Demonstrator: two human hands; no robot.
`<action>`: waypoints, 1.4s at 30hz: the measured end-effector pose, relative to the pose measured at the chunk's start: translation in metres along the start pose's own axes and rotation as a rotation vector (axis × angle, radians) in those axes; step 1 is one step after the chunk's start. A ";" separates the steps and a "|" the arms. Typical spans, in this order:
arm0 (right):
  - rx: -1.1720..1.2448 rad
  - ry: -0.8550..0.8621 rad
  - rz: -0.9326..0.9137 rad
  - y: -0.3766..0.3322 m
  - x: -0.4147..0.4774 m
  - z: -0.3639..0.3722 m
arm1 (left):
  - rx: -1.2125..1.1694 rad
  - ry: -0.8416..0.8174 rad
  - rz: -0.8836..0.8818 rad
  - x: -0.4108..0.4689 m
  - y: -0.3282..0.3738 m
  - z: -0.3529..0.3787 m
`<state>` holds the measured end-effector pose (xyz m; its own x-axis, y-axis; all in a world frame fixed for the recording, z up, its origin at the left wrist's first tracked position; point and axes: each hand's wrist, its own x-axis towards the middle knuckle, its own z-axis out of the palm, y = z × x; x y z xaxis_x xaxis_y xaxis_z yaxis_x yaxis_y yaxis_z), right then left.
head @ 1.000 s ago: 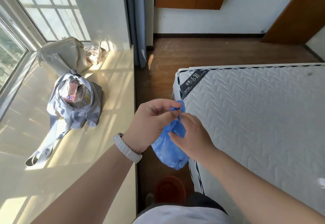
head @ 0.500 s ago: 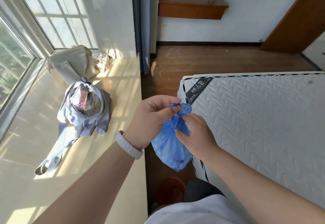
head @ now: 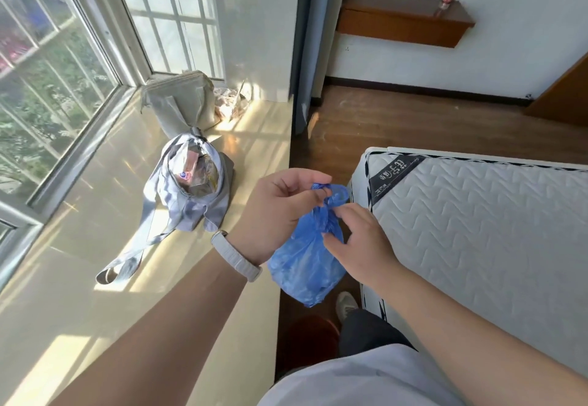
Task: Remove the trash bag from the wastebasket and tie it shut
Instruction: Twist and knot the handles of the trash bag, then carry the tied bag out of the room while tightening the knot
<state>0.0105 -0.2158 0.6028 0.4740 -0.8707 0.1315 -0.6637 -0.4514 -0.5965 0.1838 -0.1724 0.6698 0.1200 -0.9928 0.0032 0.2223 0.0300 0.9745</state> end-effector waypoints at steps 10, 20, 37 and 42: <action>0.066 -0.062 -0.032 0.036 0.063 -0.001 | 0.039 0.084 -0.036 0.058 -0.008 0.008; 0.185 -0.194 -0.033 0.127 0.212 -0.004 | 0.174 0.188 -0.153 0.220 -0.029 0.027; 0.300 -0.212 -0.090 0.240 0.420 -0.052 | 0.244 0.266 -0.212 0.455 -0.026 0.081; 0.316 -0.178 -0.095 0.254 0.433 -0.076 | 0.272 0.254 -0.190 0.481 -0.017 0.097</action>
<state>0.0029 -0.7223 0.5683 0.6367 -0.7674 0.0748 -0.4139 -0.4220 -0.8066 0.1440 -0.6622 0.6760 0.3436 -0.9165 -0.2048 0.0038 -0.2167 0.9762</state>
